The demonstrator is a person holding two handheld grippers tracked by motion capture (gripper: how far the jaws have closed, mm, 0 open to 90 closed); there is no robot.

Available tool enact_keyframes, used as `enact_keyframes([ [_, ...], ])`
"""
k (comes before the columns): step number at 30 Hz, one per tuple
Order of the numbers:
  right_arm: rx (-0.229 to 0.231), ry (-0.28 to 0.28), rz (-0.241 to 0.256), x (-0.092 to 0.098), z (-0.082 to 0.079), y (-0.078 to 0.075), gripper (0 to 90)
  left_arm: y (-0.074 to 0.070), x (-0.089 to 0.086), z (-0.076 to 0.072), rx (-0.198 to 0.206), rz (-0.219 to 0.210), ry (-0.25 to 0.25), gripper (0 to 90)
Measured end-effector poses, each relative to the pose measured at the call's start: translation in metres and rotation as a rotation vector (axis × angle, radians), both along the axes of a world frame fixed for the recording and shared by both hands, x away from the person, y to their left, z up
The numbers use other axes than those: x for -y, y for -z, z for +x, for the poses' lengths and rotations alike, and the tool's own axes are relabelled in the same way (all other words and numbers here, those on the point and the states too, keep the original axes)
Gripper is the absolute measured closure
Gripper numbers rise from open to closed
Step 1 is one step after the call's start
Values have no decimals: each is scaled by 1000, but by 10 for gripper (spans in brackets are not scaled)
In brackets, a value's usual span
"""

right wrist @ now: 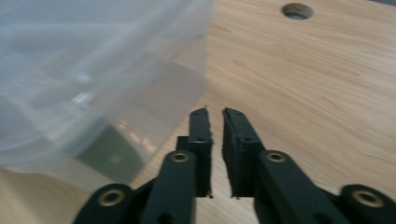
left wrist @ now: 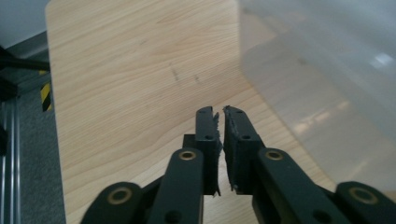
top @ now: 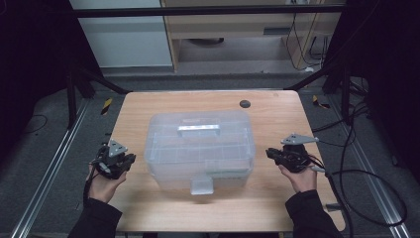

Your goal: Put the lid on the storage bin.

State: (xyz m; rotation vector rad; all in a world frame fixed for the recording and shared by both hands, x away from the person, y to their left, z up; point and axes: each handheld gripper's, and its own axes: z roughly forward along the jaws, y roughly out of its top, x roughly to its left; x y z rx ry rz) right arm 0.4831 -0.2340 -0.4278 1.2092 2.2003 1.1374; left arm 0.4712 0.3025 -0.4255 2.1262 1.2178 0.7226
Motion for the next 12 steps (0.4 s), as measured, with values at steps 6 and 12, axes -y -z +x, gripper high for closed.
enact_keyframes([
  [6,21,122,-25,20,5,14,501,21,-18,10,-14,-5,-69,634],
  [12,54,249,-53,41,9,28,279,30,-34,13,3,-36,-139,452],
])
